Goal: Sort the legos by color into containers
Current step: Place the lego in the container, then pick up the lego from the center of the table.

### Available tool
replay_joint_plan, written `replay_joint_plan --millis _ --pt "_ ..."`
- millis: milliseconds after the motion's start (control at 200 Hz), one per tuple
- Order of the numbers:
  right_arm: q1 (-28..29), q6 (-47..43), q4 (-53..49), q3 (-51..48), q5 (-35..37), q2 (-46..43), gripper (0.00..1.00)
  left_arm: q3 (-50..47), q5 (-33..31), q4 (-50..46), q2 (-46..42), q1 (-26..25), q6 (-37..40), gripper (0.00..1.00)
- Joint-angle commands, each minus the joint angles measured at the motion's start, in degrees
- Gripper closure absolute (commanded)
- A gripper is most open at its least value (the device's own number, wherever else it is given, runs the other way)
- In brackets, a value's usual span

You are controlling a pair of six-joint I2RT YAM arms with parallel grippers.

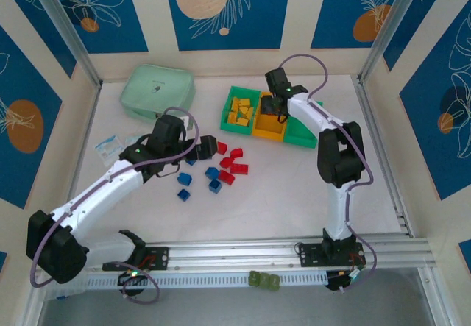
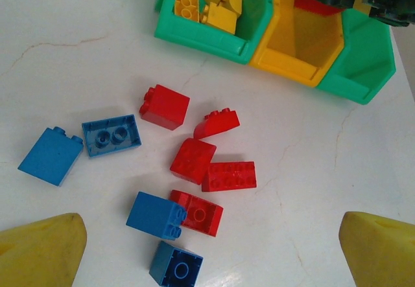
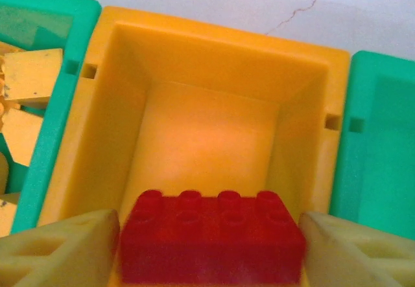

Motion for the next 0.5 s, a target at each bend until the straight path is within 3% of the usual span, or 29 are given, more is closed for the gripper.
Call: replay_joint_plan --millis 0,110,385,495 --pt "0.42 -2.44 -2.34 3.29 -4.09 -3.08 0.20 2.59 0.49 0.41 -0.12 1.02 0.20 0.01" --pt "0.86 -2.52 -3.54 2.04 -2.62 -5.94 0.16 3.15 1.40 0.82 -0.89 1.17 -1.01 0.01" --pt "5.49 -0.93 -1.91 -11.84 -14.50 -17.01 0.11 1.20 0.52 -1.76 -6.29 1.29 -0.33 0.01" --pt "8.65 -0.80 -1.46 -18.01 -15.69 -19.68 0.11 -0.63 -0.53 -3.52 -8.13 1.38 -0.79 0.01"
